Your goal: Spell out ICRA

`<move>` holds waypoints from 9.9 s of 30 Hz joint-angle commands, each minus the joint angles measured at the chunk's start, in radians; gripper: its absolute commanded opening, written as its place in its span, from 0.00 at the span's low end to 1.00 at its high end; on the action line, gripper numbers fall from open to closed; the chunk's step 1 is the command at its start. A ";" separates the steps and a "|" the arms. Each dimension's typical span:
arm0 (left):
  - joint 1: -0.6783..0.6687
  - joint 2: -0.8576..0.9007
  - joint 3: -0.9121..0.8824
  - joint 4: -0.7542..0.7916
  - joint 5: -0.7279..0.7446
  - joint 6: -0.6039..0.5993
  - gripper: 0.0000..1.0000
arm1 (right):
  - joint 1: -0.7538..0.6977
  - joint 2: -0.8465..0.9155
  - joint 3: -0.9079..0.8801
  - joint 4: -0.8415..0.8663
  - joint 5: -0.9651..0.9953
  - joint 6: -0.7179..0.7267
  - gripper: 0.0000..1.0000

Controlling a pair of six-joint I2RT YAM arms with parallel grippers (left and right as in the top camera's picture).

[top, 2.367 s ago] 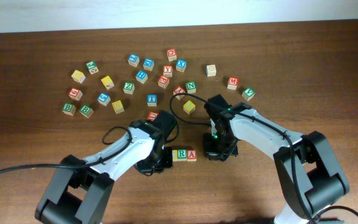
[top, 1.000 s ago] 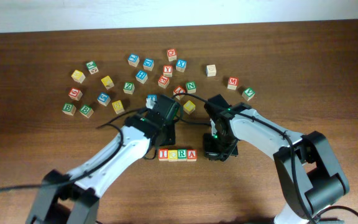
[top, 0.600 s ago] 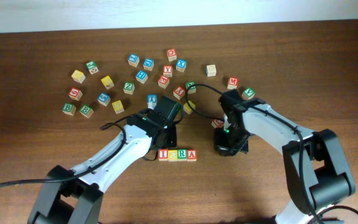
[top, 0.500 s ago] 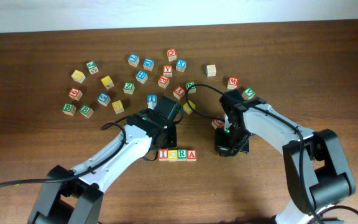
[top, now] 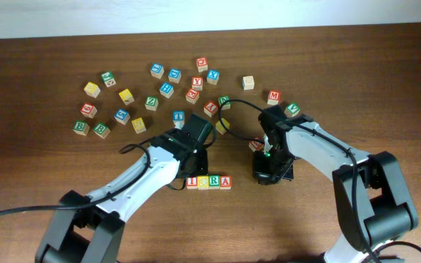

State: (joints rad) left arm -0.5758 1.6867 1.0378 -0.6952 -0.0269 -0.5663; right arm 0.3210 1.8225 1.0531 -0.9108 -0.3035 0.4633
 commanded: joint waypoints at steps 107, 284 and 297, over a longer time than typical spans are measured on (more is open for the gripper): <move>-0.011 -0.029 -0.104 -0.159 0.179 -0.074 0.00 | 0.237 0.017 0.010 0.161 -0.032 0.095 0.04; 0.239 -0.776 -0.001 -0.288 0.026 0.075 0.99 | -0.361 -1.596 -0.455 0.144 -0.023 -0.348 0.98; 0.239 -0.776 -0.001 -0.288 0.026 0.075 0.99 | -0.361 -1.819 -0.842 0.591 0.004 -0.383 0.98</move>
State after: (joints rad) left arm -0.3397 0.9115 1.0267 -0.9844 0.0101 -0.4942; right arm -0.0334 0.0185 0.2485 -0.3546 -0.3050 0.0895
